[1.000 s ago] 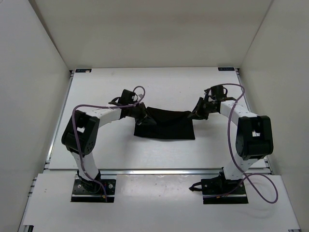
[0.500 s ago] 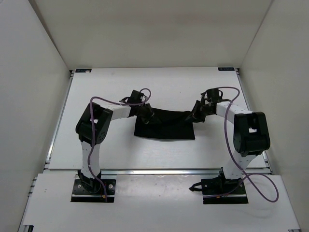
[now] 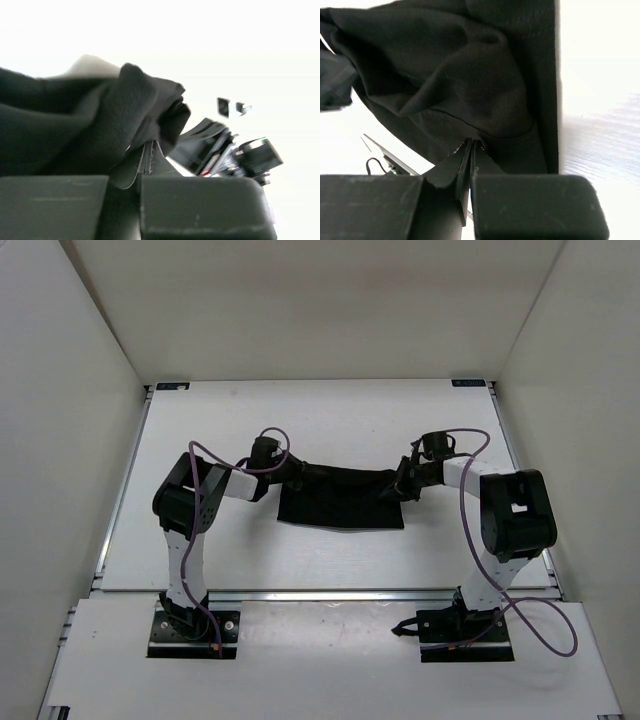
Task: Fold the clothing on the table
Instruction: Fold the skirt
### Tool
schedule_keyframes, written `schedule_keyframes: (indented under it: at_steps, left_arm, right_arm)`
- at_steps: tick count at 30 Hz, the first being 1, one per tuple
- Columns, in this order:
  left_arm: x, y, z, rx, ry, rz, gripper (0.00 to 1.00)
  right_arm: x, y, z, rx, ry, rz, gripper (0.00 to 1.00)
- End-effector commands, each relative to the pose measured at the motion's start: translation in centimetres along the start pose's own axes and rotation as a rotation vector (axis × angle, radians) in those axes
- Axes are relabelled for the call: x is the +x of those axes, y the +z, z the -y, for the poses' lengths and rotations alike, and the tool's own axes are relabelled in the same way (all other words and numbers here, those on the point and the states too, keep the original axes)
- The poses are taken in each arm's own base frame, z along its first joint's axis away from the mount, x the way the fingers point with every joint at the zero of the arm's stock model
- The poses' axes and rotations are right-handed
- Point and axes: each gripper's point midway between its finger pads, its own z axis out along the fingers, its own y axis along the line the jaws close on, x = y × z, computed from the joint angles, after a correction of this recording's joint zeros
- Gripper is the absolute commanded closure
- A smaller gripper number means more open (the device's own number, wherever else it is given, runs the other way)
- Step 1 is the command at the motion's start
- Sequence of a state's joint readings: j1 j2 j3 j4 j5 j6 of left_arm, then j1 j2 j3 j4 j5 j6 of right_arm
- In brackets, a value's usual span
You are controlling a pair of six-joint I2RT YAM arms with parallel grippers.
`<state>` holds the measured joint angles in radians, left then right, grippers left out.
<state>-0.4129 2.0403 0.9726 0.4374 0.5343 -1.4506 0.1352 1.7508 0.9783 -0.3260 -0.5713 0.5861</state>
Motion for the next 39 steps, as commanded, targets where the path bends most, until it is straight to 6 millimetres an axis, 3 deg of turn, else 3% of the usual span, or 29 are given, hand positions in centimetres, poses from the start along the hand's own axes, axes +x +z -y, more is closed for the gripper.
schedule_keyframes:
  at_steps: [1,7,10,11,12,17,21,24,28,32,34,36,37,38,39]
  left_arm:
    - [-2.3,-1.1,3.4,0.134,-0.024,0.081,1.00]
    - [-3.6,0.5,0.8,0.068,-0.072,0.076,1.00]
    - [-4.2,0.2,1.1,0.086,-0.068,0.085,1.00]
    - [-4.3,-0.4,2.3,0.121,-0.053,0.093,1.00]
    - [-4.3,-0.7,1.7,0.114,-0.063,0.093,1.00]
    - [-4.5,-4.6,6.3,0.221,0.003,0.120,1.00]
    - [-3.3,-7.2,6.4,0.214,0.025,0.092,0.98]
    - [-1.4,-8.6,4.1,0.162,0.036,0.057,0.98]
    - [0.1,-10.0,1.0,0.089,0.061,0.038,0.94]
    - [0.8,-11.2,-1.6,0.024,0.101,0.027,0.89]
    - [0.9,-11.8,-3.4,-0.056,0.111,0.021,0.85]
    - [0.5,-12.3,-4.6,-0.116,0.176,0.022,0.78]
    - [0.5,-12.6,-5.0,-0.147,0.182,0.025,0.75]
    - [0.2,-12.8,-5.6,-0.161,0.200,0.024,0.69]
    - [0.0,-13.1,-6.2,-0.165,0.202,0.025,0.66]
  right_arm:
    - [0.5,0.6,-0.4,-0.037,0.002,-0.005,1.00]
    - [1.2,1.3,-0.3,-0.026,-0.002,-0.029,1.00]
    - [1.3,1.3,-1.5,-0.057,-0.051,-0.034,1.00]
    - [1.1,1.3,-2.1,-0.063,-0.066,-0.027,1.00]
    - [1.1,1.1,-2.9,-0.083,-0.079,-0.032,1.00]
    - [0.9,2.0,-5.0,-0.136,-0.107,-0.034,1.00]
    - [0.1,3.3,-6.7,-0.192,-0.097,-0.050,1.00]
    - [-1.6,4.7,-7.8,-0.215,-0.081,-0.044,1.00]
    - [-3.8,6.7,-7.3,-0.221,-0.039,-0.046,1.00]
    - [-6.1,7.0,-6.3,-0.194,0.025,-0.006,1.00]
    - [-7.3,6.6,-5.5,-0.135,0.021,0.020,1.00]
    - [-8.1,4.4,-5.8,-0.117,-0.026,0.069,0.98]
    - [-7.4,4.0,-5.7,-0.123,-0.039,0.065,0.97]
    - [-7.9,2.1,-6.7,-0.145,-0.058,0.110,0.93]
    - [-7.4,0.9,-6.1,-0.134,-0.066,0.130,0.87]
